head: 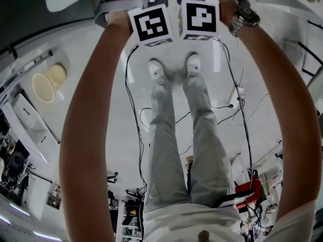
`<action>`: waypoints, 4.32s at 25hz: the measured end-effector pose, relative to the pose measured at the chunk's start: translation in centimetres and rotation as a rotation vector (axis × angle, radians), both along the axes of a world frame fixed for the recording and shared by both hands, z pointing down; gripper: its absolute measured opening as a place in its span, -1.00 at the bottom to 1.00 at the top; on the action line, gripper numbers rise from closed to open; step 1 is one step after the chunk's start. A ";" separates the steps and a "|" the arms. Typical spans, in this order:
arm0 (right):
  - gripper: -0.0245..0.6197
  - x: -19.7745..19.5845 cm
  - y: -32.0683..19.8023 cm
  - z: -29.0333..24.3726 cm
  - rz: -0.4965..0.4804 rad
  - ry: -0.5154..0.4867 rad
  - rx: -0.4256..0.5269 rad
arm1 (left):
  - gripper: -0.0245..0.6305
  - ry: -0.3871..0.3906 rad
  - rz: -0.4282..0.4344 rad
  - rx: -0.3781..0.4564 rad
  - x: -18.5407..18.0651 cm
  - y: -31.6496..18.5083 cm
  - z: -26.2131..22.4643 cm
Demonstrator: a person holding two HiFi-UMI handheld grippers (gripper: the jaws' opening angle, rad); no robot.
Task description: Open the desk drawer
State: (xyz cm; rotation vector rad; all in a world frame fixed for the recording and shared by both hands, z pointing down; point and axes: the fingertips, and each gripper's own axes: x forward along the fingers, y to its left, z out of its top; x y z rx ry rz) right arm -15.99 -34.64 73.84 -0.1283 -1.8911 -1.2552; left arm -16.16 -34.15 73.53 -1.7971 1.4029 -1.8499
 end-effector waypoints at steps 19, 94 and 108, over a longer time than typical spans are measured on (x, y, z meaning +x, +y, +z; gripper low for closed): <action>-0.81 4.1 3.8 0.4 -0.002 0.007 -0.058 | -0.86 0.076 0.029 -0.031 4.3 3.9 0.7; -0.84 25.9 5.5 -50.1 0.470 -0.889 -1.105 | -0.90 1.148 -0.522 0.824 7.9 20.5 -51.2; -0.84 30.1 6.4 -63.4 0.468 -1.086 -1.185 | -0.90 1.137 -0.513 1.010 9.5 24.5 -64.1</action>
